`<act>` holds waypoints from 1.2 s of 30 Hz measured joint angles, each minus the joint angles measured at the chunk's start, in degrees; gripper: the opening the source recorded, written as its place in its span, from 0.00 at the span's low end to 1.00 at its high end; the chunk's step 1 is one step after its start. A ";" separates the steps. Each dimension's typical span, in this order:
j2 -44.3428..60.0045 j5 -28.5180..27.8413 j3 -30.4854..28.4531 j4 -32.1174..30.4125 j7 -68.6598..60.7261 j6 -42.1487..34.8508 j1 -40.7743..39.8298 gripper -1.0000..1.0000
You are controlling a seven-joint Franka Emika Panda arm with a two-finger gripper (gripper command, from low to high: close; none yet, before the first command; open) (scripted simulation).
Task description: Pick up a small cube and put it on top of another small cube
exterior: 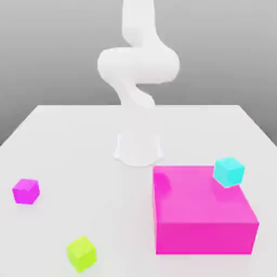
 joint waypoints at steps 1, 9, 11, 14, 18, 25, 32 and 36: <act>2.28 -0.04 -0.63 -1.06 1.94 1.30 -1.74 0.50; 19.02 -0.21 -6.17 -8.89 16.09 10.89 -13.95 0.50; 23.15 -0.09 -7.73 -10.82 19.46 13.24 -16.84 0.50; 29.37 0.36 -10.34 -13.74 24.33 16.82 -20.87 0.50; 37.76 1.97 -14.40 -17.60 30.07 21.55 -26.83 0.50; 52.72 11.88 -12.79 -20.02 29.68 31.02 -33.70 0.50; 58.63 15.73 -7.18 -18.85 26.83 35.83 -38.46 0.00; 57.65 14.77 -7.75 -19.09 27.57 35.08 -38.12 0.00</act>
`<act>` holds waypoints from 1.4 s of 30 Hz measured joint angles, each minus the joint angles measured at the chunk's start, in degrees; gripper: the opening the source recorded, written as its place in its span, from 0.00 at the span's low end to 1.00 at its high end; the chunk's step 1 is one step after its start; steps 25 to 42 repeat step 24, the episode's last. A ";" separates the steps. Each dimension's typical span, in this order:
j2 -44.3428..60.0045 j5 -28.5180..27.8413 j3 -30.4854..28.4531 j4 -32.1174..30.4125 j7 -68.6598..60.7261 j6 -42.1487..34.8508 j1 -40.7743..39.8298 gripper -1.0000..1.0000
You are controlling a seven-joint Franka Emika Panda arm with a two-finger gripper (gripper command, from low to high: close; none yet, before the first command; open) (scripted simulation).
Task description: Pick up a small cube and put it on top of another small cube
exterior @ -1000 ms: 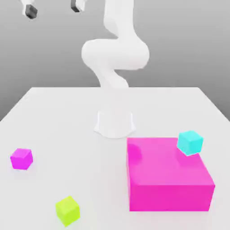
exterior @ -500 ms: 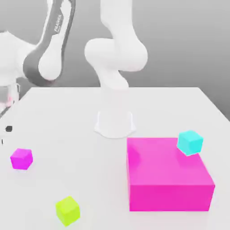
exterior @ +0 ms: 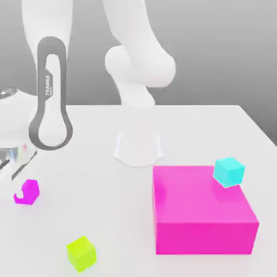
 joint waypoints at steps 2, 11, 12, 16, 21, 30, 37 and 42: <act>-3.59 -3.12 -2.59 -0.79 2.36 -2.75 1.88 0.00; -11.27 -12.76 3.70 3.64 5.34 -14.54 13.29 0.00; -11.27 -13.23 5.33 4.78 4.88 -15.67 15.33 0.00; -10.64 -14.89 10.95 9.06 3.15 -19.22 22.86 0.00; -2.09 -16.15 11.37 10.30 3.53 -11.89 23.88 1.00; -2.09 -16.15 11.37 10.30 3.53 -11.89 23.88 1.00; -2.09 -16.15 11.37 10.30 3.53 -11.89 23.88 1.00; -2.09 -16.15 11.37 10.30 3.53 -11.89 23.88 1.00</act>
